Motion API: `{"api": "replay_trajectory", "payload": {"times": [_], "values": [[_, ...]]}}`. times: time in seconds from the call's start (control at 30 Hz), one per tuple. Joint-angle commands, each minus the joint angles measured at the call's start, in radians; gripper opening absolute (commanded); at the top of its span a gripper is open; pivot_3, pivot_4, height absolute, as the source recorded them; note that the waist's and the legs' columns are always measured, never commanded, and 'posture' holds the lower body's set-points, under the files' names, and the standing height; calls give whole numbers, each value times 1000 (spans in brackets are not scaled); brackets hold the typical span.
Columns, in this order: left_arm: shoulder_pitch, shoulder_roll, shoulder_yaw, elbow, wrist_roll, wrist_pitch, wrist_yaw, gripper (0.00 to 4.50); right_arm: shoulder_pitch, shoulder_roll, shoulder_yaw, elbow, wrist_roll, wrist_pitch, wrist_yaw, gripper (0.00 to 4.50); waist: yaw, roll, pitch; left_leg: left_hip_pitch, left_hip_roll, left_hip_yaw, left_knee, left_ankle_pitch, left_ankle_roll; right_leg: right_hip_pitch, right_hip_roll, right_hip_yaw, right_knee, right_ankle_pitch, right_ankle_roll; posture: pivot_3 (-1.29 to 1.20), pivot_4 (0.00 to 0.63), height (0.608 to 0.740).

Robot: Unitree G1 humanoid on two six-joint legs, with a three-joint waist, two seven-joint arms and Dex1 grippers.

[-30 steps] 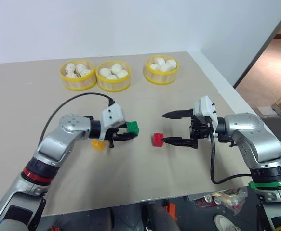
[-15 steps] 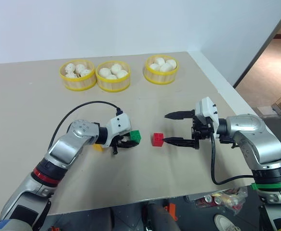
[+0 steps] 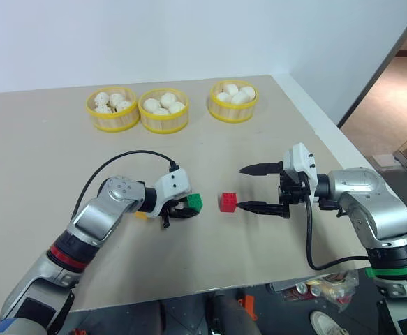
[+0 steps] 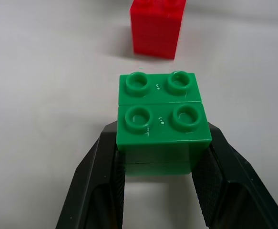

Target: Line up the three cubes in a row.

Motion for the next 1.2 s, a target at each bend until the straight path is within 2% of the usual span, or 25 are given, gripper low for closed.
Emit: {"api": "replay_trajectory", "payload": {"times": [0.03,0.43,0.47,0.67,1.03,1.2], "values": [[5,12,-1,-35,9,-8,-11,1336,-4,-12,-13,-37,4,-14,3,4500,0,0,0,0,0,0,0,0,0,0,0,0,0,0,0,0,150,740],[3,16,-14,-29,33,-14,-27,1336,-5,-1,-13,-43,21,1,2,4500,0,0,0,0,0,0,1,0,0,0,0,1,1,0,0,0,150,740],[2,16,-13,-27,36,-14,-27,2412,-5,0,-12,-42,19,-1,1,4500,0,0,0,0,0,0,1,0,0,0,0,1,1,0,0,0,150,740],[0,28,-15,-38,51,-31,-46,4376,-8,1,-9,-39,14,-5,1,4500,0,0,0,1,0,0,1,0,0,0,0,1,2,0,0,0,150,740],[-40,82,53,-138,-3,27,-77,4447,-20,3,1,-16,-1,-20,10,4500,-1,0,0,1,0,0,2,0,0,0,1,2,4,0,0,0,150,740],[-40,121,193,-200,-134,116,-97,4447,-28,1,3,-1,-9,-29,17,4500,-2,0,0,1,0,0,2,0,0,0,1,1,4,0,0,0,150,740]]}}
